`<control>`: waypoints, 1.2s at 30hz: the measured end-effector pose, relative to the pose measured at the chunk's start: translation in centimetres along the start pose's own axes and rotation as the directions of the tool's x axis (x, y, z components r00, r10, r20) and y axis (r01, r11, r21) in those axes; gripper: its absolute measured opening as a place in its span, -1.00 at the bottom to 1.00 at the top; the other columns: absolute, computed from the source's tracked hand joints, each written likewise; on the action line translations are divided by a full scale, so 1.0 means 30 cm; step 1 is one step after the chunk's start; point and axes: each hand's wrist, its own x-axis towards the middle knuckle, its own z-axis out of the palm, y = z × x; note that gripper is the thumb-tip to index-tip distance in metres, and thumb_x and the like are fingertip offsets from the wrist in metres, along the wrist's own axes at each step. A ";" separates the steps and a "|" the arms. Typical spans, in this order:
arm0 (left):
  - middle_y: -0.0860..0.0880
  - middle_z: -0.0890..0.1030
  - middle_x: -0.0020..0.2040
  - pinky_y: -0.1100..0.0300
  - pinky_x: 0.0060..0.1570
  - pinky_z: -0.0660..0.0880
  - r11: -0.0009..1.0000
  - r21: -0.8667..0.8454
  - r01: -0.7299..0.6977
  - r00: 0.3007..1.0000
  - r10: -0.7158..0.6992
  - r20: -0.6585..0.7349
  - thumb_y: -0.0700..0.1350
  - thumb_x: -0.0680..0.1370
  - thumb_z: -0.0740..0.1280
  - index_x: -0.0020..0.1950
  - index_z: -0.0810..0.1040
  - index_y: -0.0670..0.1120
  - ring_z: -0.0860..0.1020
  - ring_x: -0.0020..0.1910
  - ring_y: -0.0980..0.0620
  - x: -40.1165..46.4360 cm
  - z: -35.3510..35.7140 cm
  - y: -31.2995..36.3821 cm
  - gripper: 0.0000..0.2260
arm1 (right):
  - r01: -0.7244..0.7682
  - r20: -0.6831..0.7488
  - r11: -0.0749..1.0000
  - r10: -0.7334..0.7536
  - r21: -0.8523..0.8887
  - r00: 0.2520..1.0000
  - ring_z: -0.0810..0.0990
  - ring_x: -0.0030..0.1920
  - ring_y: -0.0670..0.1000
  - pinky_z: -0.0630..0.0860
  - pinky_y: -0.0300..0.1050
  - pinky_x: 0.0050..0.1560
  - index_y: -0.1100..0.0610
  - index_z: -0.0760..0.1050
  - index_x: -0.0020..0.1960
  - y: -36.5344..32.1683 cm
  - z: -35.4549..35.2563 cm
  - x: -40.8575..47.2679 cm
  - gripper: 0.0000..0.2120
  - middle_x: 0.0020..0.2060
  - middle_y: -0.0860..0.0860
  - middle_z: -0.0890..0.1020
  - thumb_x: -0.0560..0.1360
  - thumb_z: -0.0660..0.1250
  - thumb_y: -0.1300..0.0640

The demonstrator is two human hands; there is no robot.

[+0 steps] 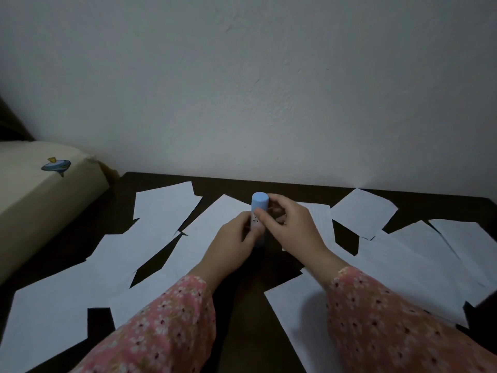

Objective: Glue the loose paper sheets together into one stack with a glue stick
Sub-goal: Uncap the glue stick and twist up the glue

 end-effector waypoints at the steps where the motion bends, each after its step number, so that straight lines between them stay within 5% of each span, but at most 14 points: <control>1: 0.18 0.54 0.01 0.34 -0.05 0.45 1.000 -0.018 -0.012 1.000 0.012 -0.002 0.06 0.62 0.18 0.19 0.41 0.13 0.53 -0.01 0.22 0.009 -0.001 0.005 -0.84 | -0.014 -0.011 0.999 0.014 0.047 1.000 0.58 0.02 -0.17 0.56 -0.25 0.00 0.03 0.47 0.30 -0.004 -0.004 0.011 -0.60 0.04 -0.10 0.61 0.49 0.38 -0.03; 7: 0.16 0.52 0.05 0.34 -0.10 0.44 0.994 -0.103 -0.018 1.000 0.017 -0.009 0.04 0.64 0.15 0.28 0.40 0.08 0.51 -0.01 0.23 0.031 -0.015 0.030 -0.76 | -0.081 0.003 0.976 0.082 0.204 0.997 0.58 -0.16 -0.14 0.57 -0.24 -0.09 0.00 0.45 0.32 -0.025 -0.025 0.049 -0.60 -0.05 -0.10 0.58 0.50 0.38 0.00; 13: 0.13 0.51 0.04 0.30 -0.08 0.45 0.981 -0.195 0.002 1.000 0.000 0.008 0.06 0.64 0.12 0.24 0.40 0.10 0.49 -0.01 0.18 -0.059 0.004 0.117 -0.80 | -0.137 0.054 0.972 0.129 0.192 0.990 0.59 0.06 -0.07 0.60 -0.11 0.07 -0.02 0.43 0.29 -0.070 -0.102 -0.011 -0.65 0.06 -0.05 0.57 0.53 0.35 0.02; 18: 0.14 0.53 0.03 0.15 0.08 0.49 0.962 -0.267 0.052 0.999 -0.049 0.020 0.09 0.63 0.13 0.22 0.41 0.14 0.50 0.02 0.16 -0.168 0.040 0.158 -0.81 | -0.170 0.060 0.971 0.162 0.168 0.985 0.59 0.02 -0.08 0.52 -0.32 -0.16 -0.04 0.42 0.20 -0.099 -0.156 -0.120 -0.74 0.05 -0.03 0.57 0.54 0.33 -0.01; 24: 0.07 0.56 -0.03 0.22 -0.08 0.46 0.952 -0.302 0.051 0.998 -0.041 0.040 0.12 0.61 0.17 0.18 0.48 0.09 0.53 -0.03 0.10 -0.289 0.058 0.211 -0.78 | -0.264 0.003 0.939 0.270 0.222 0.963 0.60 0.01 -0.01 0.47 -0.27 -0.20 0.01 0.42 0.23 -0.128 -0.178 -0.245 -0.70 0.07 0.04 0.58 0.54 0.31 -0.06; 28: 0.09 0.58 -0.09 0.31 -0.19 0.44 0.930 -0.367 0.022 0.999 -0.002 0.054 0.07 0.61 0.20 0.12 0.52 0.10 0.54 -0.10 0.15 -0.341 0.071 0.227 -0.83 | -0.272 -0.063 0.893 0.314 0.358 0.947 0.62 0.03 0.00 0.61 -0.09 0.00 -0.01 0.42 0.16 -0.127 -0.154 -0.323 -0.74 0.05 0.07 0.60 0.53 0.32 -0.07; 36: 0.08 0.64 -0.15 0.33 -0.26 0.50 0.922 -0.388 -0.009 0.999 0.025 0.035 0.09 0.57 0.29 0.17 0.60 0.07 0.56 -0.23 0.12 -0.327 0.102 0.180 -0.76 | -0.293 -0.115 0.807 0.403 0.512 0.908 0.61 -0.08 -0.14 0.47 -0.35 -0.28 -0.01 0.43 0.24 -0.099 -0.133 -0.388 -0.68 -0.09 -0.14 0.60 0.53 0.30 -0.09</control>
